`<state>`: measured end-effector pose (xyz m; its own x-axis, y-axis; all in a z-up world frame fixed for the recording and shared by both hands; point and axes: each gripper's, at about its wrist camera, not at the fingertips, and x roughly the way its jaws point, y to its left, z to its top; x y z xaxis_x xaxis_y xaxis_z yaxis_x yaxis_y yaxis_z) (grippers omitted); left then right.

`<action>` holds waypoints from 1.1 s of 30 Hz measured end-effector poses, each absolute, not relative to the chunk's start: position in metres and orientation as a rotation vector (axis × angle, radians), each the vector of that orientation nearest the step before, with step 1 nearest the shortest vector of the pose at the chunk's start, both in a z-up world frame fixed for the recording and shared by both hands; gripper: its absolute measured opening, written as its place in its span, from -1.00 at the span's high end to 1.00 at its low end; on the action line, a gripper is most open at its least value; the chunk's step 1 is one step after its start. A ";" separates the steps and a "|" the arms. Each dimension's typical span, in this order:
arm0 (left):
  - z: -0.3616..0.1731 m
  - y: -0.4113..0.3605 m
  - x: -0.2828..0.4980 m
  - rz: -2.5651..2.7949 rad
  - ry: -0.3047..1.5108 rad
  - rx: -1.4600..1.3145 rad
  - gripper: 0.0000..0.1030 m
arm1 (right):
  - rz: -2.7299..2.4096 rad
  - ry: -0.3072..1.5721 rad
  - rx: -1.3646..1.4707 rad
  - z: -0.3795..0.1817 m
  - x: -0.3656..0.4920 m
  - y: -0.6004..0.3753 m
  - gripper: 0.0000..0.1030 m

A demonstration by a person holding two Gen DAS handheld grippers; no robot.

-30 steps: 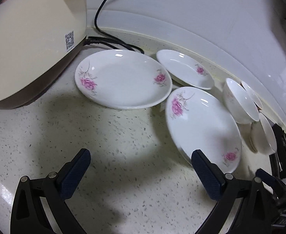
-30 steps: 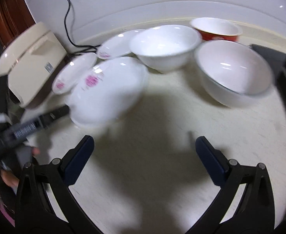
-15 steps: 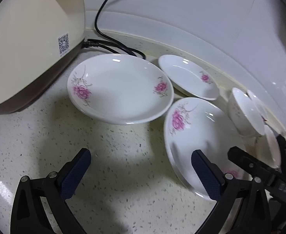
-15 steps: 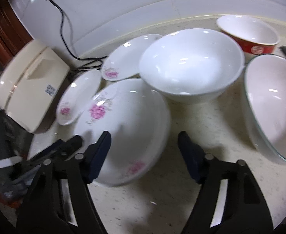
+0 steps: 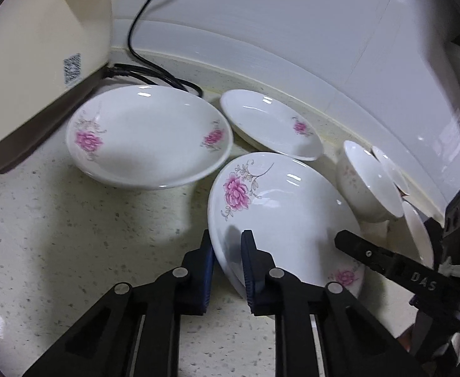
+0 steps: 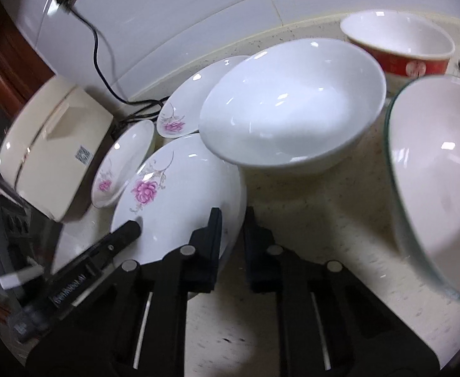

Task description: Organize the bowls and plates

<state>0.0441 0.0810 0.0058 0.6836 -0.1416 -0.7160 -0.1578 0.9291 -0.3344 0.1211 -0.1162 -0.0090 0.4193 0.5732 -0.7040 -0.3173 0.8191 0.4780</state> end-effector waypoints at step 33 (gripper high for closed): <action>0.037 0.111 -0.053 0.130 0.622 -0.442 0.65 | 0.787 0.926 0.244 0.013 0.079 -0.087 0.68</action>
<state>-0.0530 0.1112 0.0365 0.8081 -0.0138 -0.5888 -0.2477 0.8991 -0.3610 0.0787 -0.0865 0.0130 0.3516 0.6997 -0.6219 -0.5010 0.7018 0.5064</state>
